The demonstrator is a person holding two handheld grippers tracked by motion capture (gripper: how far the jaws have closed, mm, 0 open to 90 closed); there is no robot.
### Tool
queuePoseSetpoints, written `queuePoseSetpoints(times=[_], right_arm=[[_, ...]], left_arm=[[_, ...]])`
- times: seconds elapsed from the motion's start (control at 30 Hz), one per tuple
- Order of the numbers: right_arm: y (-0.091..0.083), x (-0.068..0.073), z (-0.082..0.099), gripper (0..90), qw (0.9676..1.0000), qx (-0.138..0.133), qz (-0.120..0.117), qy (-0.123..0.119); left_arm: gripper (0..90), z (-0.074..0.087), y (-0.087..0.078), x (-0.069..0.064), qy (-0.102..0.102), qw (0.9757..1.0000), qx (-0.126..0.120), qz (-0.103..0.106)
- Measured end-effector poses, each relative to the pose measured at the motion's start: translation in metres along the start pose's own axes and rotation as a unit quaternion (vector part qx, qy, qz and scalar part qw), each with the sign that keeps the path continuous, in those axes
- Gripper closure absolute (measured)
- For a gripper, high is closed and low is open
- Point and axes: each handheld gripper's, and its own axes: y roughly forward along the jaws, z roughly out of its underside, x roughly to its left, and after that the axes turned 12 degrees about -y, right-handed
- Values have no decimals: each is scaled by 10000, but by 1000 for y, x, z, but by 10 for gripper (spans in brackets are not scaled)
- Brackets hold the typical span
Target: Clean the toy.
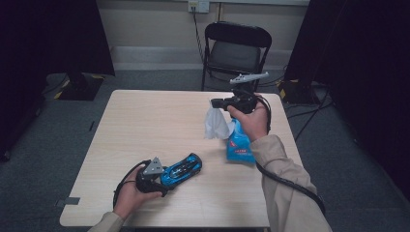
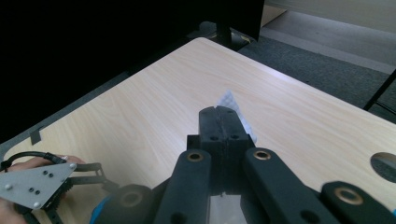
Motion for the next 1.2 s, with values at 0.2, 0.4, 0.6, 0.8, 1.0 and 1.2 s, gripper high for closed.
queuePoseSetpoints(times=[0.2,0.4,0.6,0.8,1.0,1.2], right_arm=[[7,12,14,900,9998,51,-199,-40],[11,23,35,900,9992,127,-386,-62],[5,31,64,900,9984,45,-553,67],[4,37,94,900,9981,158,-588,102],[6,39,117,900,9981,323,-516,27],[14,40,149,899,9971,568,-497,126]], left_arm=[[254,0,0,0,-5,10000,-9,-5],[254,0,0,0,-6,10000,-18,-5],[255,0,0,0,5,10000,4,-6],[254,0,0,0,26,10000,20,-14],[255,0,0,0,14,10000,19,-12],[254,0,0,0,27,10000,21,-16]])
